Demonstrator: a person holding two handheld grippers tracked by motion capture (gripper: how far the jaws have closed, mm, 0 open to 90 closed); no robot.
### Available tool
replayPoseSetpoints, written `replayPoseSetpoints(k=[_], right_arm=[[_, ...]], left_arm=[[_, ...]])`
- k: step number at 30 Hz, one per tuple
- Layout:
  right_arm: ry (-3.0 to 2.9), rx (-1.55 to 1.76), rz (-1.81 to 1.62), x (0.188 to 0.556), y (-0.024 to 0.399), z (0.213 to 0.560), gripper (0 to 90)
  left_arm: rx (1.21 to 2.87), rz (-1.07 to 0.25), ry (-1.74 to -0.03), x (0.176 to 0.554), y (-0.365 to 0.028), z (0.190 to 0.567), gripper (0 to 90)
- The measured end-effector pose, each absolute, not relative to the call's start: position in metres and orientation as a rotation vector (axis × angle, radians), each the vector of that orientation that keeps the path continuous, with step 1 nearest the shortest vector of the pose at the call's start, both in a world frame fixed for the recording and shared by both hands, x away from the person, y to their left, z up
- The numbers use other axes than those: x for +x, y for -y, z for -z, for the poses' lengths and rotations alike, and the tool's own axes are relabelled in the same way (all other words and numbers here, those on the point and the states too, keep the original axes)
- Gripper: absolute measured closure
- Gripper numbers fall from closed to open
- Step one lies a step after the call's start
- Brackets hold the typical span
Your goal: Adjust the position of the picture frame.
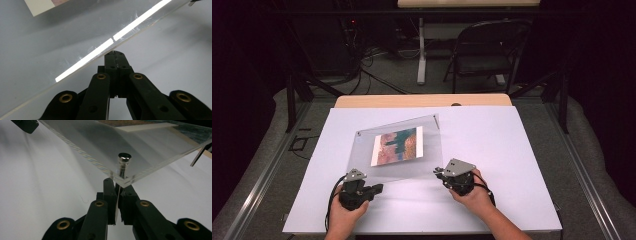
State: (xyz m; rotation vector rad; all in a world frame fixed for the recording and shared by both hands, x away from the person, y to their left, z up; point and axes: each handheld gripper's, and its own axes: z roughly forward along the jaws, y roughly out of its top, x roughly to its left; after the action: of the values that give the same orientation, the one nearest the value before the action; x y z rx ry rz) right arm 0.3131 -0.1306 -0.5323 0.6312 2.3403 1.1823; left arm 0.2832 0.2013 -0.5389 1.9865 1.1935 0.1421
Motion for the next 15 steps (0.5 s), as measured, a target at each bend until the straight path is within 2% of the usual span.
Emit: replayPoseSetpoints(k=[15], right_arm=[[-2.313,0.652,-1.149,0.306,0.145,0.528,83.9]], left_arm=[[1.985,-0.083,-1.210,0.314,-0.196,0.536,90.0]])
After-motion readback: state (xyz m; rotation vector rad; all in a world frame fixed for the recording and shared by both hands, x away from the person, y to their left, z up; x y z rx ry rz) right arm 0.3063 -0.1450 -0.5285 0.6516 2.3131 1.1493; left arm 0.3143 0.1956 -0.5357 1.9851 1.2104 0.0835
